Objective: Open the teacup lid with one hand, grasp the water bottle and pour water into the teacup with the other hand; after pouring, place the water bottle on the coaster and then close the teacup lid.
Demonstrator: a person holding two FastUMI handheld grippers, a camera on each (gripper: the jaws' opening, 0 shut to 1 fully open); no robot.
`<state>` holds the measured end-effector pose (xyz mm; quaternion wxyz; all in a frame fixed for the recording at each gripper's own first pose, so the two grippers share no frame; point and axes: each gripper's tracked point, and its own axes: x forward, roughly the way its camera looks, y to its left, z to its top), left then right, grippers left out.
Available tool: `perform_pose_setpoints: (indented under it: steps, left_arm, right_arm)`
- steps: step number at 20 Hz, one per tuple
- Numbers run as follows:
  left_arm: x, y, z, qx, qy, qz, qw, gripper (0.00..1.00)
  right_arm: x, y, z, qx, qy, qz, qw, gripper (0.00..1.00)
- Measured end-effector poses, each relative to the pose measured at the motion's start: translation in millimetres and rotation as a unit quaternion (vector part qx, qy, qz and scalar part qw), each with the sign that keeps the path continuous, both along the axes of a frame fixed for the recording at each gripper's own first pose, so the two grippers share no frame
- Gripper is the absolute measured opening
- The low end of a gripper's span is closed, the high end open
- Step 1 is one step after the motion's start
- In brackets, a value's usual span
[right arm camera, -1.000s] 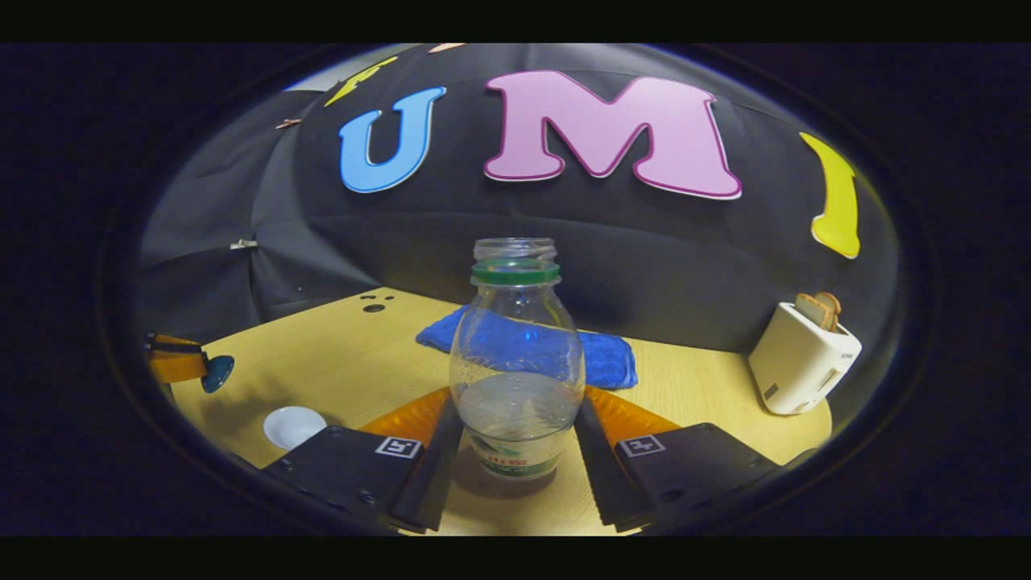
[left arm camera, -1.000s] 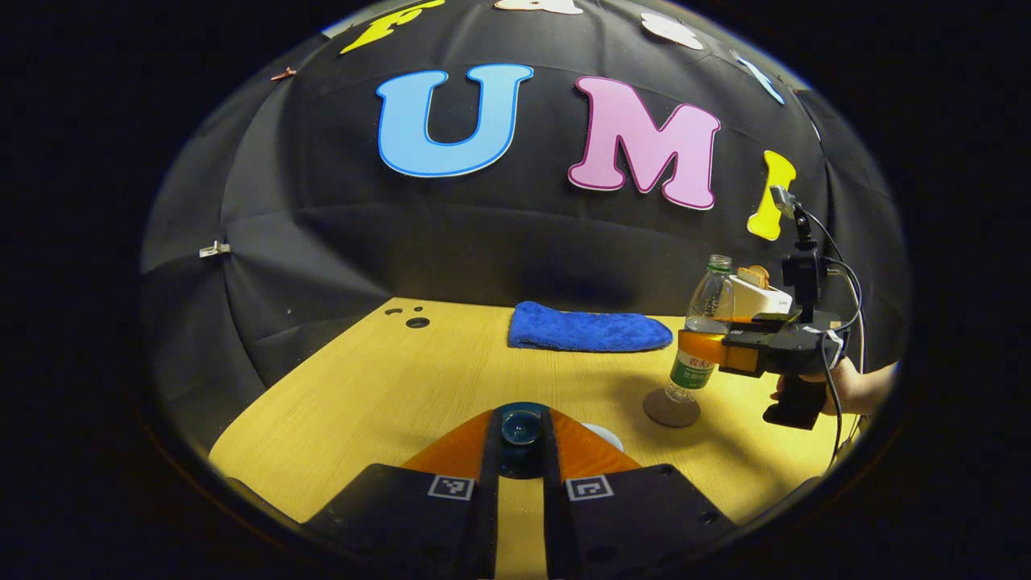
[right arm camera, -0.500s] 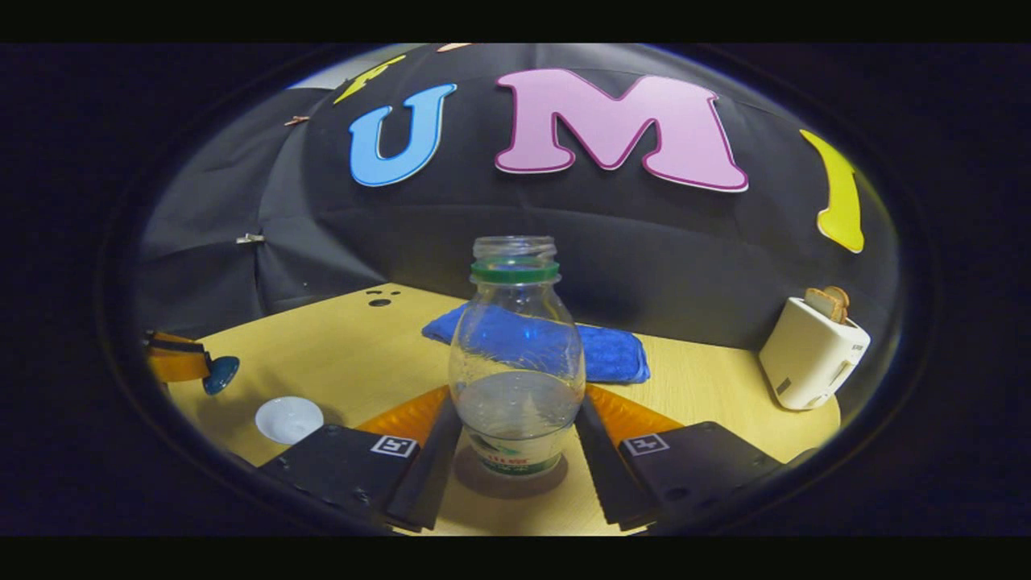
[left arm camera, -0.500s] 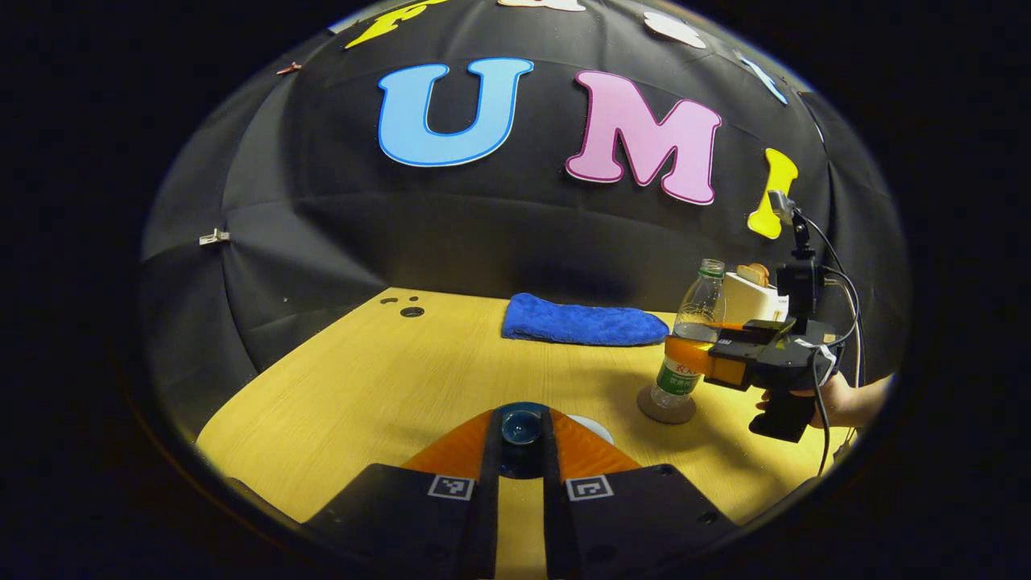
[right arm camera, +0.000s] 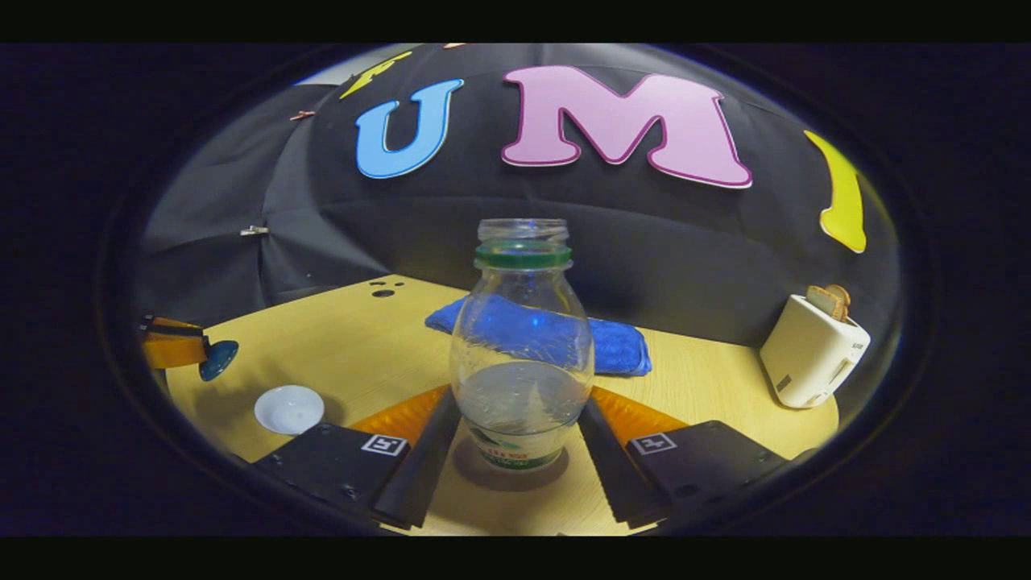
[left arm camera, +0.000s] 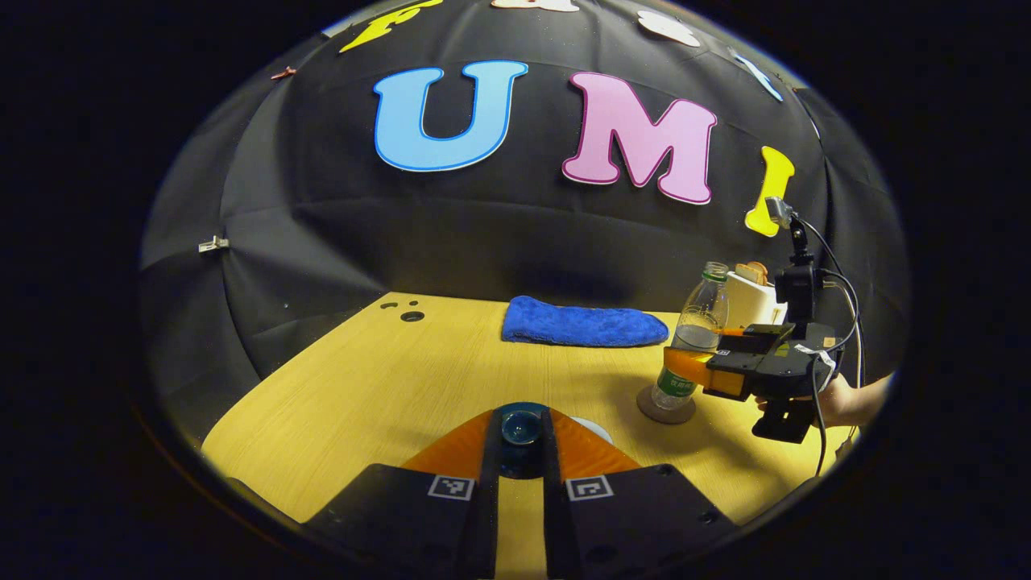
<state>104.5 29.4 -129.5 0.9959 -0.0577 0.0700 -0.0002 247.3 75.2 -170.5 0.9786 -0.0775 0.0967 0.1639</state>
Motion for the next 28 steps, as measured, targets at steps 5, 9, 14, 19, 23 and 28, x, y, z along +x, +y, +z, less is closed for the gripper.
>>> perform_pose_setpoints:
  steps: [5,9,14,19,23,28]
  left_arm:
    - [3.4,-0.9,7.4,0.007,-0.004,-0.002,1.0,0.27]
    - [9.7,-7.0,14.8,0.007,-0.009,-0.009,1.0,0.24]
    - [25.4,-25.3,13.1,0.012,-0.005,-0.025,1.0,0.24]
    - [40.5,-42.7,-13.3,0.021,0.031,-0.039,0.999,0.27]
    - [49.5,-52.5,-33.7,0.031,0.059,-0.047,0.997,0.27]
    - [52.3,-57.2,-41.9,0.074,0.065,-0.052,0.994,0.24]
  right_arm:
    - [-5.0,-0.4,-5.5,-0.003,0.008,0.003,1.0,0.98]
    - [-11.6,-7.1,-16.6,-0.006,0.023,-0.002,1.0,0.98]
    - [-45.7,-32.6,-36.8,0.001,0.045,-0.026,0.999,0.99]
    - [-92.1,-61.9,-33.3,-0.006,0.04,-0.051,0.998,0.98]
    - [-122.9,-73.5,-26.8,0.005,0.045,-0.066,0.997,0.98]
    - [-146.2,-76.8,-36.0,0.045,0.077,-0.084,0.992,0.98]
